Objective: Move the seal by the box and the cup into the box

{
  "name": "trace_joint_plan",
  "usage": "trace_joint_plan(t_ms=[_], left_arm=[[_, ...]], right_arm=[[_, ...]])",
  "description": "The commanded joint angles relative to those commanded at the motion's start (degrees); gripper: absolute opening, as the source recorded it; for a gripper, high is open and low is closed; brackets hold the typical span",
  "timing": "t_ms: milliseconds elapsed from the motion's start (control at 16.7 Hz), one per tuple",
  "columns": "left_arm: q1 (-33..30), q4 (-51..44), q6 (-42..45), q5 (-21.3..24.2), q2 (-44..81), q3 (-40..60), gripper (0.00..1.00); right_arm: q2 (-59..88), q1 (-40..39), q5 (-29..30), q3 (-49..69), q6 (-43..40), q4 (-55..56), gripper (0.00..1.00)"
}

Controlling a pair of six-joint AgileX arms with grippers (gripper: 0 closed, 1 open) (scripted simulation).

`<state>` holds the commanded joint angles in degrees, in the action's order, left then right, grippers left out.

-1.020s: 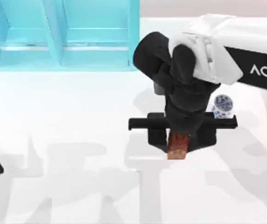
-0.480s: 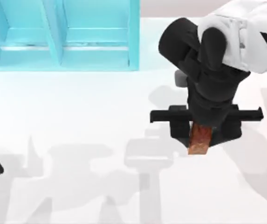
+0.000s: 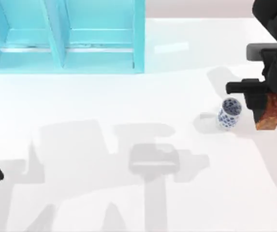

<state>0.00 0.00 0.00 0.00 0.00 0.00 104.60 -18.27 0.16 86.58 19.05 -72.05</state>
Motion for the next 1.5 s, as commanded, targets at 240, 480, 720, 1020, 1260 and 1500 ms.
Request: trace_joint_plan(t_ms=[240, 480, 720, 1020, 1260, 1500], left_arm=[[0.0, 0.0, 0.0, 0.0, 0.0, 0.0, 1.0], [0.0, 0.0, 0.0, 0.0, 0.0, 0.0, 1.0], [0.0, 0.0, 0.0, 0.0, 0.0, 0.0, 1.0], [0.0, 0.0, 0.0, 0.0, 0.0, 0.0, 1.0], [0.0, 0.0, 0.0, 0.0, 0.0, 0.0, 1.0], [0.0, 0.0, 0.0, 0.0, 0.0, 0.0, 1.0]], right_arm=[[-1.1, 7.5, -0.2, 0.1, -7.4, -1.1, 0.0], [-0.8, 7.6, -0.1, 0.1, -7.6, -1.0, 0.0], [-0.5, 7.6, -0.1, -2.3, -7.6, 1.8, 0.0], [0.2, 7.6, -0.1, -6.1, -7.6, 6.5, 0.0], [0.7, 7.6, -0.1, -9.2, -7.6, 10.2, 0.0], [1.3, 7.6, -0.2, -11.7, -7.5, 13.2, 0.0]])
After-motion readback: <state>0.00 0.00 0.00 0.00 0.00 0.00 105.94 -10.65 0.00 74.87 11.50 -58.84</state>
